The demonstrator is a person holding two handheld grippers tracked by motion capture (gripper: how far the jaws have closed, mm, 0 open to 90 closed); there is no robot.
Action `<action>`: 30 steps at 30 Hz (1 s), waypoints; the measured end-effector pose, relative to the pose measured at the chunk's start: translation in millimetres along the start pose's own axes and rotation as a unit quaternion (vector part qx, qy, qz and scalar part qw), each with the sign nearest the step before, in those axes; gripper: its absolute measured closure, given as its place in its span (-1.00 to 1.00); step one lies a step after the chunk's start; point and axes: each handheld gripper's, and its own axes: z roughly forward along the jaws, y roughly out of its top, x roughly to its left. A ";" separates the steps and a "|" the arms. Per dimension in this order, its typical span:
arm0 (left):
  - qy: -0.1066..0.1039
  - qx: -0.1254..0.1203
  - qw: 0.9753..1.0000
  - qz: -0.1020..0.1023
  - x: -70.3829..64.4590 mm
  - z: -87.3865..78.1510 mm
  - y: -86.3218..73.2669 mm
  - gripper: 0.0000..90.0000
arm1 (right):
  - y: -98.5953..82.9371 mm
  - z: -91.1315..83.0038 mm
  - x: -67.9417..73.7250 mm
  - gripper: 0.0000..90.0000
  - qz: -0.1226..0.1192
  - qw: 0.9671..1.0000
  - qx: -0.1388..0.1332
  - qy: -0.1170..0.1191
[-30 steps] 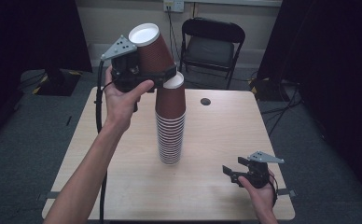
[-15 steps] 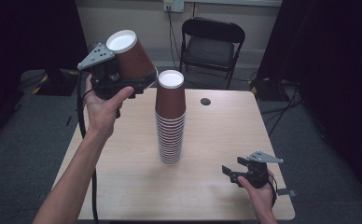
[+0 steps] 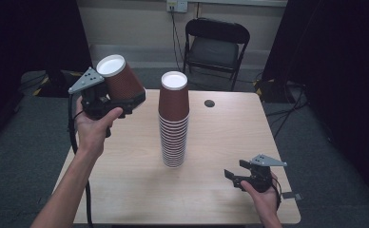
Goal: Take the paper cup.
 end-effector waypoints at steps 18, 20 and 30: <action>0.007 0.023 1.000 -0.017 -5.4 -30.5 -52.8 -0.78 | 2.3 2.2 12.7 -0.41 -0.037 0.999 0.002 0.003; 0.016 0.025 0.999 -0.021 -5.5 -31.0 -55.7 -0.78 | 2.2 1.9 12.9 -0.40 -0.038 0.999 0.001 0.003; 0.029 0.066 0.996 -0.044 2.8 -31.5 -87.1 -0.77 | 3.7 0.5 21.1 -0.35 -0.029 1.000 -0.009 0.004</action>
